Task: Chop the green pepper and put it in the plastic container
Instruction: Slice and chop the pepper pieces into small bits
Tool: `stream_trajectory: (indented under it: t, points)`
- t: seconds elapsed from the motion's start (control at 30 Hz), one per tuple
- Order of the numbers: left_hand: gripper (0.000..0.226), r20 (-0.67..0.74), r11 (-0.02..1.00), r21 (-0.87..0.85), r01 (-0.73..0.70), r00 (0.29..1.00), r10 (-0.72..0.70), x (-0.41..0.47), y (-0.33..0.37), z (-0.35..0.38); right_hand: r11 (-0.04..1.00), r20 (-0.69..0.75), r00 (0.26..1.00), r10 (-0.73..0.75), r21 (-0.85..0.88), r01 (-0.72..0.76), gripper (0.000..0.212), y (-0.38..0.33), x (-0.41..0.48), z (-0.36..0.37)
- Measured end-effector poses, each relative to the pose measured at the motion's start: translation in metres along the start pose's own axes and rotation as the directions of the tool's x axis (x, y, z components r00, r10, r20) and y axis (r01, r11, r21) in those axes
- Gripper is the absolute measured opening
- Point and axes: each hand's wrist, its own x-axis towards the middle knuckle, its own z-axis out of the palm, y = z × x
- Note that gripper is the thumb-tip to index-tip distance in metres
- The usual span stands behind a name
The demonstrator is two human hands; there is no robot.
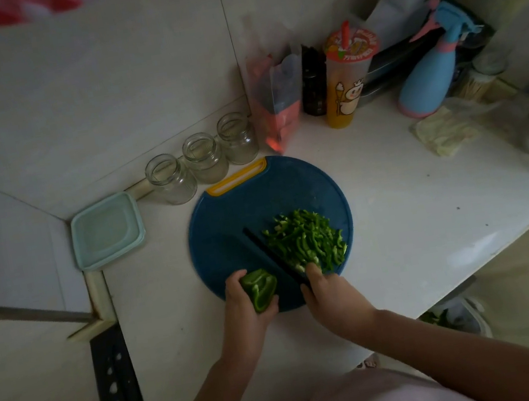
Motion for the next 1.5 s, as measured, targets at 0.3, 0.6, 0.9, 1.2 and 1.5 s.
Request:
stream_trajectory:
  t: [0.3,0.6,0.9,1.2,1.5]
  points:
    - [0.053,-0.011,0.998,0.047,0.035,0.999,-0.034,-0.003,0.005,0.003,0.928,0.087,0.988,-0.129,-0.339,0.151,0.035,-0.007,-0.013,0.008]
    - [0.050,-0.003,0.995,0.071,0.070,0.998,-0.070,-0.004,0.007,0.002,0.915,0.104,0.985,-0.140,-0.368,0.168,0.040,-0.012,-0.016,0.005]
    - [0.054,0.005,0.992,0.085,0.097,0.995,-0.098,-0.001,0.007,0.001,0.934,0.131,0.986,-0.100,-0.328,0.139,0.041,-0.016,-0.014,0.005]
    - [0.061,-0.012,0.983,0.084,0.166,0.986,-0.166,0.005,0.006,0.003,0.935,0.148,0.986,-0.073,-0.333,0.120,0.030,-0.030,0.001,0.014]
    - [0.062,-0.002,0.997,0.063,0.039,0.999,-0.039,0.001,0.001,0.001,0.995,0.074,0.996,0.054,-0.088,-0.048,0.031,-0.022,0.015,0.009]
